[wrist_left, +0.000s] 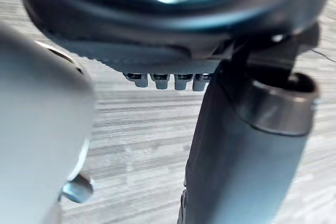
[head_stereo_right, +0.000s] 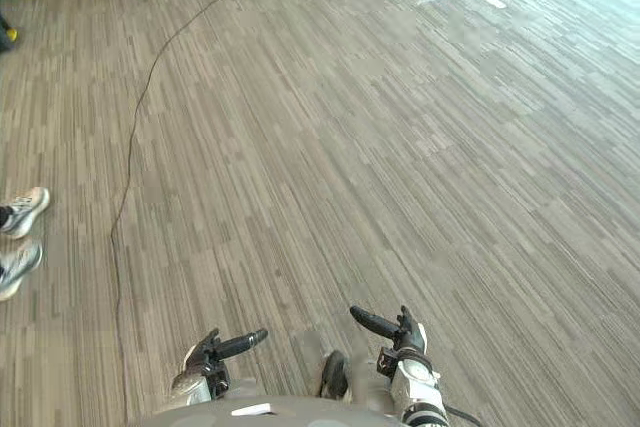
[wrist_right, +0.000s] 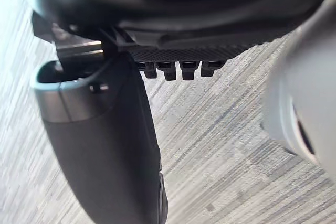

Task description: Pick up cushions and gather them together orderly.

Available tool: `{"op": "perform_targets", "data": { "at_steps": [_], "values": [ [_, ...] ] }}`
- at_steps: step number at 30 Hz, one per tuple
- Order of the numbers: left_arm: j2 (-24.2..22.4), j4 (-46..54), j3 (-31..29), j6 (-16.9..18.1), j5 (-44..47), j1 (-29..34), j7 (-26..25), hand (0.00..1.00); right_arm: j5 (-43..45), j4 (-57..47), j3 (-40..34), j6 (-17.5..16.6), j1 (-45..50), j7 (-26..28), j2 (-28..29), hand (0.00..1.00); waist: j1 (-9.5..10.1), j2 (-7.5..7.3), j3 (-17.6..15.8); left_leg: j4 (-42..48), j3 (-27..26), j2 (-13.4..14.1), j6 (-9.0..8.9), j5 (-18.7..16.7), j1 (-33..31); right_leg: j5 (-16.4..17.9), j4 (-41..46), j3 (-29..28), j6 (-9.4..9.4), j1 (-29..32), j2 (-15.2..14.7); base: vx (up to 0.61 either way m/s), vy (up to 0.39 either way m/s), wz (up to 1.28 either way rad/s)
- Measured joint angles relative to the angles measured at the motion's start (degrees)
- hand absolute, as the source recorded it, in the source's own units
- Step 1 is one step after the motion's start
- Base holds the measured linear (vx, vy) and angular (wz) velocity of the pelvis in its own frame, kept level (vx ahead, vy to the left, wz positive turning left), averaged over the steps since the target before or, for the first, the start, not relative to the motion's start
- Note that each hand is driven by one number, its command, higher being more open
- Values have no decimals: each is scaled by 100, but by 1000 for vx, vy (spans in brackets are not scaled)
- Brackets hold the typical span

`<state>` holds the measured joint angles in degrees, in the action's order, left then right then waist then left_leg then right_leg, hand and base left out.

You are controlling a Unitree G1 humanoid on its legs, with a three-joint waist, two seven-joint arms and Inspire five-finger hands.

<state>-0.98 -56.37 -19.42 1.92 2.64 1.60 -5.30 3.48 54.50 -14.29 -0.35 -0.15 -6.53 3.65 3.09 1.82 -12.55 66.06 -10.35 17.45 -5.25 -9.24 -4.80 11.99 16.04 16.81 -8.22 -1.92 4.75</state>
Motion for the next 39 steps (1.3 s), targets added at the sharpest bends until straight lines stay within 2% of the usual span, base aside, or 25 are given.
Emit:
{"op": "perform_targets", "data": {
  "at_steps": [2, 5, 6, 9, 10, 11, 12, 13, 14, 15, 16, 17, 19, 21, 23, 25, 26, 27, 28, 29, 31, 33, 36, 38, 39],
  "values": [
    [11, 192, 4, 45, 14, 15, -46, 100, 4, 29, 31, 33, -26, -2, 51, 100, 17, -84, -41, -261, -59, -22, 97, -215, -654, 32, -390, -340, 32, -449, 55, 405, 4, -94],
    [6, 397, 6, 113, 68, 18, -46, 100, 4, 34, 28, 92, 8, -31, 59, 100, 117, -151, -88, -1769, -131, -253, 189, -437, -1271, 128, -714, -843, 140, -949, -2, 422, 96, -84],
    [-11, 462, -5, 133, 127, 19, -52, 100, 4, 34, 18, 130, 19, -51, 56, 100, 145, -193, -112, -2598, -48, -492, 172, -410, -1422, 227, -765, -1036, 218, -1142, -97, 546, 226, -76],
    [-72, 569, 3, 192, 163, 34, -58, 100, 4, 38, 30, 131, 107, -111, 48, 100, 266, -254, -103, -4166, 134, -945, 54, -46, -1696, 593, -777, -1430, 479, -1404, -359, 568, 275, -75],
    [-78, 584, -1, 209, 240, 45, -60, 100, 5, 97, 58, 136, 122, -120, 50, 100, 327, -292, -65, -4204, 171, -1017, 224, 468, -1720, 796, -777, -1684, 577, -1537, -483, 742, 345, -108],
    [-31, 564, -3, 216, 240, 65, -66, 100, 4, 173, 208, 148, 137, -110, 42, 100, 349, -336, 71, -4037, 136, -1106, 347, 703, -1738, 847, -682, -1921, 546, -1567, -583, 655, 294, -88],
    [2, 556, -2, 204, 237, 63, -63, 100, 2, 174, 274, 147, 162, -99, 42, 100, 331, -401, 105, -3936, 76, -1129, 435, 657, -1738, 838, -569, -2007, 562, -1524, -694, 519, 230, -74],
    [85, 540, -4, 190, 236, 65, -61, 100, -3, 171, 375, 144, 231, -86, 52, 100, 333, -580, 198, -3706, -186, -1202, 618, 317, -1647, 764, 22, -2150, 699, -1293, -925, 621, 299, -62],
    [122, 495, -5, 171, 240, 55, -84, 100, -8, 157, 382, 148, 274, -93, 52, 100, 337, -629, 202, -3579, -348, -1230, 724, 70, -1465, 655, 791, -2202, 890, -1063, -1024, 604, 300, -69],
    [152, 439, -4, 160, 239, 40, -117, 100, -11, 138, 384, 141, 275, -93, 46, 100, 336, -664, 182, -3561, -470, -1273, 788, -99, -1229, 453, 1639, -2228, 1218, -788, -1103, 558, 297, -60],
    [181, 340, 13, 145, 239, 2, -177, 100, -12, 87, 395, 129, 274, -86, 11, 100, 311, -674, 164, -3598, -566, -1325, 841, -311, -884, -5, 2909, -2275, 1597, -272, -1179, 427, 233, -53],
    [177, 273, 25, 129, 239, -23, -199, 100, -12, 21, 410, 116, 277, -64, 9, 100, 293, -645, 136, -3641, -604, -1340, 822, -480, -618, -111, 3649, -2215, 1709, 20, -1229, 606, 293, -47],
    [175, 122, 95, 115, 237, -62, -223, 100, -12, -108, 422, 3, 274, -13, 3, 100, 251, -542, 59, -3879, -712, -1372, 797, -788, 115, -27, 4754, -1736, 1574, 639, -1405, 559, 193, -37],
    [162, 109, 124, 120, 237, -30, -242, 100, -120, -277, 429, -132, 299, -1, 3, 100, 170, -509, 59, -4302, -745, -1363, 753, -963, 800, 134, 4800, -1034, 1306, 1232, -1500, 465, 58, -18],
    [199, 7, 144, 113, 236, 11, -242, 100, -121, -460, 409, -299, 276, 10, 1, 100, 63, -508, 48, -4858, -771, -1296, 602, -1087, 1482, 200, 3617, -310, 1158, 2044, -1318, 455, -12, -2],
    [231, -109, 180, 108, 229, 18, -239, 100, -120, -414, 364, -298, 209, 12, 2, 100, -8, -508, 50, -5192, -790, -1302, 490, -1072, 1834, 115, 2389, -76, 1146, 2181, -1153, 517, -59, 10],
    [269, -201, 283, 102, 206, 26, -224, 100, -120, -385, 301, -294, 181, 32, 1, 100, -53, -499, 50, -5464, -788, -1340, 370, -1080, 2129, -142, 1417, -29, 1075, 2231, -982, 804, -150, 31],
    [243, -293, 297, 100, 116, 67, -205, 100, -123, -350, 196, -290, 172, 31, -8, 100, -116, -432, 81, -5670, -705, -1343, 329, -1097, 2458, -971, 1136, -181, 584, 2177, -789, 848, -168, 35],
    [204, -336, 296, 97, 107, 70, -195, 100, -120, -341, 174, -251, 159, 32, -35, 100, -142, -392, 108, -5671, -636, -1293, 321, -1090, 2532, -1015, 1197, -158, 168, 2141, -742, 753, -181, 32],
    [117, -356, 280, 69, 57, 80, -153, 100, -124, -229, 173, -194, 55, 33, -116, 100, -102, -229, 104, -5454, -485, -1134, 98, -897, 2548, -577, 1555, -80, 123, 2135, -733, 615, -159, 17],
    [69, -354, 272, 36, -32, 47, -150, 100, -123, -232, 115, -111, 26, 32, -166, 100, -147, -160, 114, -4844, -246, -1052, 141, -625, 2392, -238, 1716, -4, 82, 1990, -740, 702, -216, 14],
    [-9, -287, 194, 9, -104, 49, -147, 100, -119, -242, 95, -57, 38, 32, -180, 100, -183, 72, 81, -2140, 409, -661, -106, 79, 1311, -79, 1048, -12, 98, 1170, -367, 668, -180, -6],
    [-49, -12, -6, 15, -90, 94, -151, 100, -107, -170, 219, -9, 35, 27, -98, 100, -132, 58, -1, -349, 383, -375, -90, -53, 411, -21, 360, -294, 15, 266, -29, 506, -67, -45],
    [40, 294, -4, 90, 27, 166, -151, 100, 24, -130, 313, 20, 84, 23, 38, 100, 10, -162, -57, -368, 110, -358, 159, -371, -446, 75, -179, -674, -2, -486, 3, 440, -18, -63],
    [44, 323, -6, 98, 47, 173, -150, 100, 41, -126, 316, 21, 86, 22, 46, 100, 15, -175, -58, -423, 96, -367, 172, -390, -503, 77, -209, -700, 4, -519, 0, 332, 16, -75]
  ]
}}
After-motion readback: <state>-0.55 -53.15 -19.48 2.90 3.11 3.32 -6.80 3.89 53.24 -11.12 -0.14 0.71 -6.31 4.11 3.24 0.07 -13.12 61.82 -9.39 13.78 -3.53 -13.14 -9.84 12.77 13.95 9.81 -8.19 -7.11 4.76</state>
